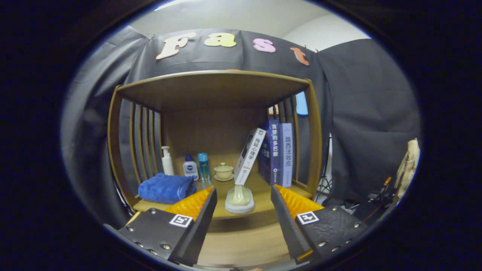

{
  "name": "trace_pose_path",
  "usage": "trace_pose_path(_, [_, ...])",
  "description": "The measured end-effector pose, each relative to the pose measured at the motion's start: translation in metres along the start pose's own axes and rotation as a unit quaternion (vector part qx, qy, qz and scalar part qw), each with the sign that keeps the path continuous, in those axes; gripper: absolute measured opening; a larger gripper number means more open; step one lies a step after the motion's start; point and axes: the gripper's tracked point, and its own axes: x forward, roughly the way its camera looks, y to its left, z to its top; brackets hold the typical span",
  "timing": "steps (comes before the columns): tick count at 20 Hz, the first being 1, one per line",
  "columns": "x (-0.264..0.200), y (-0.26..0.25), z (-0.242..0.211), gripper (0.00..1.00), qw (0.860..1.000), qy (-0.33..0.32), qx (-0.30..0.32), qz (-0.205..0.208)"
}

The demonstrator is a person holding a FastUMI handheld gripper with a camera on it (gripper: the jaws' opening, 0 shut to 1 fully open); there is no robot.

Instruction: Pull open the drawer, take out the items inside it, and place them on the countertop above the cabinet.

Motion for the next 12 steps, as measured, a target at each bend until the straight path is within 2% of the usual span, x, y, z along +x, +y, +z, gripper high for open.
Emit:
trace_pose_path(5, [-0.048,0.000,-0.032,0.86,1.000,0.008,-0.019,0.017])
trace_pose_path(7, [-0.063,-0.001,-0.050,0.90,0.999,0.017,-0.030,0.022])
trace_pose_path(9, [-0.078,0.003,-0.065,0.94,0.999,0.022,-0.029,0.034])
trace_pose_path(12, [-0.096,-0.004,-0.088,0.94,0.999,0.029,-0.021,0.037])
